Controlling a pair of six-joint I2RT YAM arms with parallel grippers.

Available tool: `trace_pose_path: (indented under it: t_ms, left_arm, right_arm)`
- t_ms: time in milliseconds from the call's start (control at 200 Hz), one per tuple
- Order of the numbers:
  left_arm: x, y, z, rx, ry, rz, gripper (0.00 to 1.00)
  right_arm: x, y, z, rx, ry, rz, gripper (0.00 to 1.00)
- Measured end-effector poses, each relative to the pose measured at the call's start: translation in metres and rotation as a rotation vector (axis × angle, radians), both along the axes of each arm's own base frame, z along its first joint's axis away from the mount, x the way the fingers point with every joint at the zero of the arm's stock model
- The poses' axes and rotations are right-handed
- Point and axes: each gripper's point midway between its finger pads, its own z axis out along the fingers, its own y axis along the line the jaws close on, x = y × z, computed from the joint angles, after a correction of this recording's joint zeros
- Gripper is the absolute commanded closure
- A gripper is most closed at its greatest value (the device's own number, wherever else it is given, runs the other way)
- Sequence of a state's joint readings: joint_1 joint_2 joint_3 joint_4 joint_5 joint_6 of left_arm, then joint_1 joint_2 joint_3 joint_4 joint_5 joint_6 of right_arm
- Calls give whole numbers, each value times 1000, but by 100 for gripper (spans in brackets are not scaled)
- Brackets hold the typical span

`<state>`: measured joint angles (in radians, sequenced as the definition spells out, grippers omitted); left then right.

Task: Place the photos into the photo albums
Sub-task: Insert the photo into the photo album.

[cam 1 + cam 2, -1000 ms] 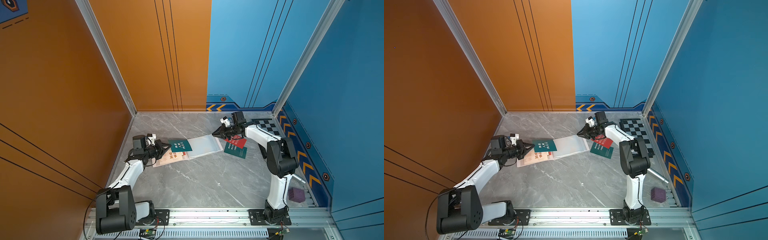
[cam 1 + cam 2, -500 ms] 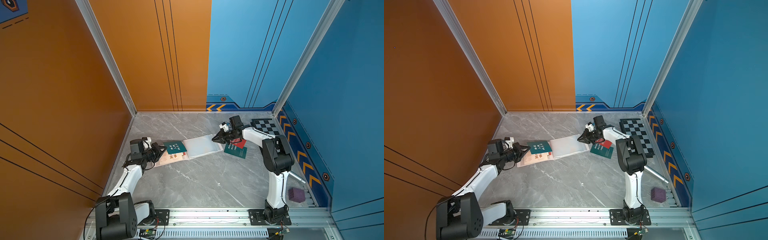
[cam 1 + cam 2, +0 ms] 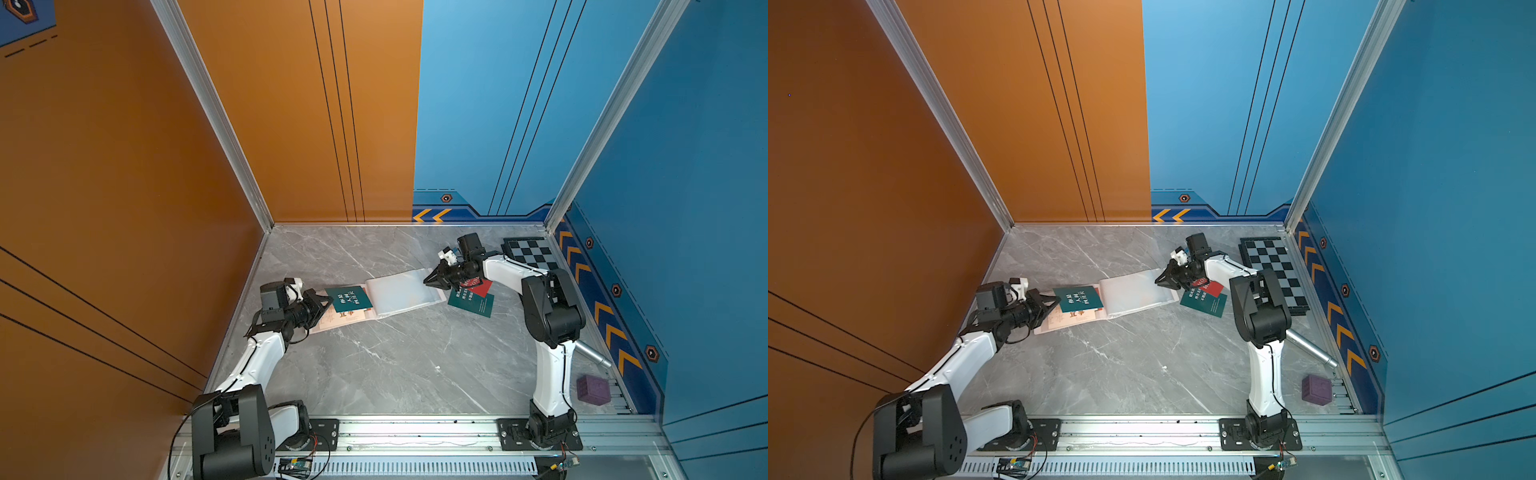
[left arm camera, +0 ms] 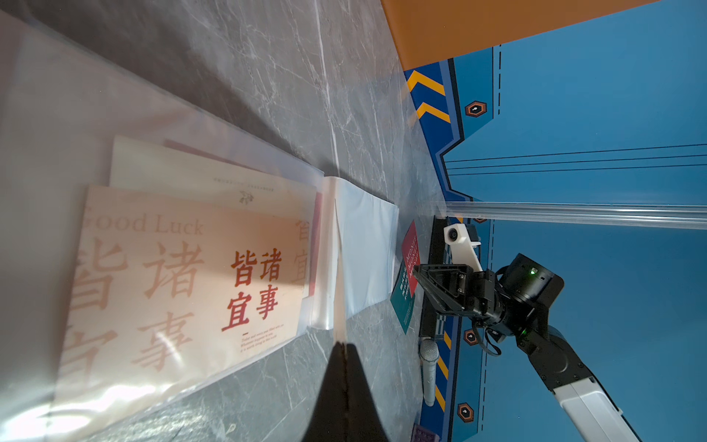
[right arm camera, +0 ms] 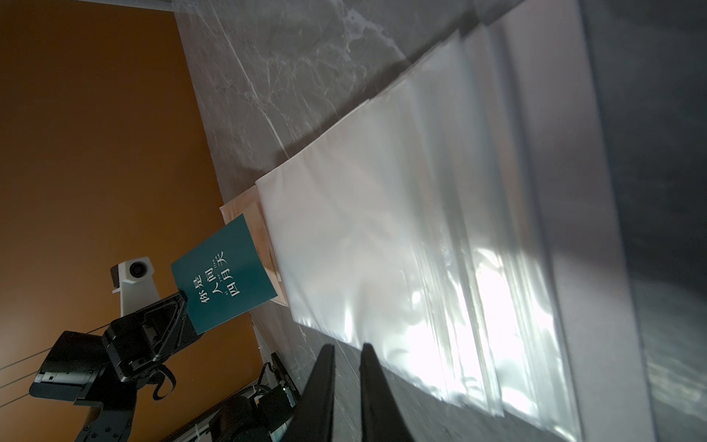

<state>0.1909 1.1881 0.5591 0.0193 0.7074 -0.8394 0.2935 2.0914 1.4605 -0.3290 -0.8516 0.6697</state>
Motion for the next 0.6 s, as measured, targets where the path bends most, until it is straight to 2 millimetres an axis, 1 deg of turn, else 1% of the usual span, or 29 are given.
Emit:
trace_pose_path:
  t_ms: [275,601]
  left_arm:
    - [0,-1,-17,8,38,-25,100]
    - [8,-3,-17,0,25,-43,100]
  right_arm:
    - [0,0,0,0,0,0,84]
    - [2,0,2,1,-4,0,84]
